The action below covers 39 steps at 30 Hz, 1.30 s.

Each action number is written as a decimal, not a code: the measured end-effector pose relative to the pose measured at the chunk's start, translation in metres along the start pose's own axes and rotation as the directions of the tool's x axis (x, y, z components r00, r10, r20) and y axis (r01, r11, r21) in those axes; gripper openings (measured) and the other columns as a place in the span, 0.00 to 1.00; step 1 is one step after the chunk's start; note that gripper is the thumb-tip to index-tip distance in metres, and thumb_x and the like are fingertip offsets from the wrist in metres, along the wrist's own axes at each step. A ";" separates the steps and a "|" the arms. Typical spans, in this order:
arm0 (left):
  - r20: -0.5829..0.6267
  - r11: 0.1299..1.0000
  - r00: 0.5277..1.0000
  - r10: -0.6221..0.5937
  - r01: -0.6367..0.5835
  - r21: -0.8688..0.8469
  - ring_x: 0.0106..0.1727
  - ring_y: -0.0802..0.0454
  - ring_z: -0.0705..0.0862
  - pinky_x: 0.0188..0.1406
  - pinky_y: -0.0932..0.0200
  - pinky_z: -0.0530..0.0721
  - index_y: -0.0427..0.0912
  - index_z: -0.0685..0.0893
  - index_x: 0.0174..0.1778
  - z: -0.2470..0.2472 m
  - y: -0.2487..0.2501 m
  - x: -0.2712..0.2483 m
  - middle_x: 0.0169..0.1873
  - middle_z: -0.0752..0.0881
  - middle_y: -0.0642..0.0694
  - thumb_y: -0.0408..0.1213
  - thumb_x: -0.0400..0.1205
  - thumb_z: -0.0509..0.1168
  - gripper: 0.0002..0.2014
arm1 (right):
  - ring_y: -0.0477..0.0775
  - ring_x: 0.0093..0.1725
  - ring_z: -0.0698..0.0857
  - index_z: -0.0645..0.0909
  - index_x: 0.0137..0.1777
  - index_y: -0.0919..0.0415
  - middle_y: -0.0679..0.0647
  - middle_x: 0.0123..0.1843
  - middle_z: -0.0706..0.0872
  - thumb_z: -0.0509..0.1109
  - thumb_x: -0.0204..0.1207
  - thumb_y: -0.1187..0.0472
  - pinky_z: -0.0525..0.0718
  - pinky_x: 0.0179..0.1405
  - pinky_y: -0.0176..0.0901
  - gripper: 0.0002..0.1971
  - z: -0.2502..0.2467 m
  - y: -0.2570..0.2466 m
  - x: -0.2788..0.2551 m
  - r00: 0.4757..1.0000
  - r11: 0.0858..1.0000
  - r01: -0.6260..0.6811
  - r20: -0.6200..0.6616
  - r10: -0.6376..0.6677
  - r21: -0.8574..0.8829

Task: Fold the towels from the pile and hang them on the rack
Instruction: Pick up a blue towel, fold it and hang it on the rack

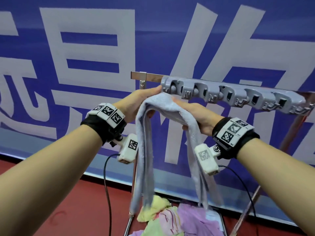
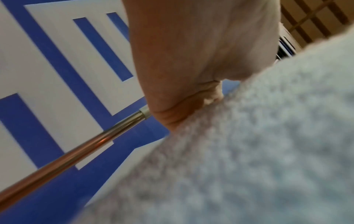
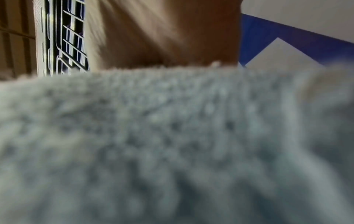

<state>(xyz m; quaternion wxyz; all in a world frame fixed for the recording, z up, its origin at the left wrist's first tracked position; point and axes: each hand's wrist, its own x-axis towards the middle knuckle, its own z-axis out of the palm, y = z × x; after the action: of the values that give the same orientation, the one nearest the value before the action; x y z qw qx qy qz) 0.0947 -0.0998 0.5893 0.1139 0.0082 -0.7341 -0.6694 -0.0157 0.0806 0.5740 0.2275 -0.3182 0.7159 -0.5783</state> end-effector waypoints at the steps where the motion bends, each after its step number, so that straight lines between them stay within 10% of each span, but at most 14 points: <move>1: -0.015 1.000 1.000 -0.001 0.001 0.017 0.29 0.54 0.77 0.28 0.63 0.76 0.39 0.85 0.44 0.000 0.004 0.003 0.29 0.80 0.46 0.51 0.86 0.64 0.17 | 0.45 0.30 0.80 0.91 0.53 0.56 0.47 0.32 0.86 0.72 0.80 0.36 0.78 0.29 0.41 0.22 0.000 0.003 0.000 1.000 1.000 -0.005 -0.030 0.006 0.023; 10: -0.173 0.953 0.963 0.205 -0.156 0.260 0.38 0.53 0.80 0.38 0.62 0.77 0.42 0.82 0.41 -0.020 0.026 0.026 0.34 0.81 0.48 0.47 0.86 0.67 0.13 | 0.40 0.28 0.84 0.85 0.57 0.55 0.44 0.31 0.87 0.62 0.89 0.45 0.81 0.27 0.34 0.16 0.000 -0.002 0.002 0.992 0.963 0.054 0.093 -0.081 0.264; 22: -0.451 0.974 0.868 0.210 -0.143 0.178 0.38 0.50 0.83 0.43 0.55 0.83 0.38 0.86 0.37 -0.033 0.011 0.093 0.32 0.85 0.45 0.50 0.87 0.66 0.20 | 0.43 0.24 0.83 0.87 0.60 0.56 0.48 0.29 0.86 0.71 0.84 0.45 0.80 0.22 0.37 0.16 0.009 0.015 0.046 0.998 0.907 0.052 -0.065 -0.027 0.418; 26: -0.464 0.992 0.879 0.113 -0.076 0.096 0.37 0.49 0.81 0.40 0.55 0.80 0.33 0.90 0.47 -0.040 -0.029 0.095 0.34 0.86 0.45 0.51 0.86 0.67 0.21 | 0.48 0.30 0.88 0.90 0.59 0.56 0.52 0.36 0.90 0.75 0.79 0.40 0.84 0.27 0.39 0.21 0.008 0.025 0.056 0.999 0.934 0.014 -0.044 0.002 0.358; 30: -0.404 0.993 0.914 0.031 0.016 0.113 0.37 0.54 0.83 0.39 0.61 0.82 0.43 0.88 0.37 -0.035 -0.059 0.089 0.35 0.89 0.49 0.51 0.84 0.70 0.16 | 0.44 0.47 0.93 0.92 0.57 0.52 0.48 0.48 0.95 0.79 0.72 0.36 0.88 0.43 0.39 0.23 0.001 0.031 0.065 0.974 0.965 0.101 -0.223 -0.045 0.244; 35: -0.340 0.988 0.940 -0.015 0.067 0.141 0.39 0.49 0.76 0.42 0.52 0.73 0.47 0.78 0.43 -0.027 -0.088 0.086 0.38 0.78 0.45 0.72 0.72 0.68 0.29 | 0.49 0.48 0.90 0.87 0.42 0.56 0.48 0.42 0.92 0.77 0.60 0.22 0.87 0.56 0.50 0.34 -0.003 0.051 0.074 0.956 0.996 0.086 -0.283 -0.074 0.031; 39: -0.343 0.984 0.939 -0.003 0.065 0.168 0.37 0.49 0.75 0.39 0.56 0.75 0.43 0.78 0.42 -0.018 -0.113 0.077 0.36 0.77 0.42 0.59 0.83 0.63 0.20 | 0.51 0.48 0.88 0.87 0.51 0.66 0.52 0.45 0.91 0.76 0.78 0.40 0.85 0.52 0.45 0.25 -0.002 0.088 0.076 0.953 0.990 0.139 -0.272 -0.135 -0.002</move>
<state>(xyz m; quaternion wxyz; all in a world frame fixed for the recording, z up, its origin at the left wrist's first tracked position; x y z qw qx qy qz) 0.0069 -0.1423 0.4912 0.2266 0.1471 -0.7595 -0.5917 -0.0863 0.0385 0.4918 0.0892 -0.2828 0.7115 -0.6370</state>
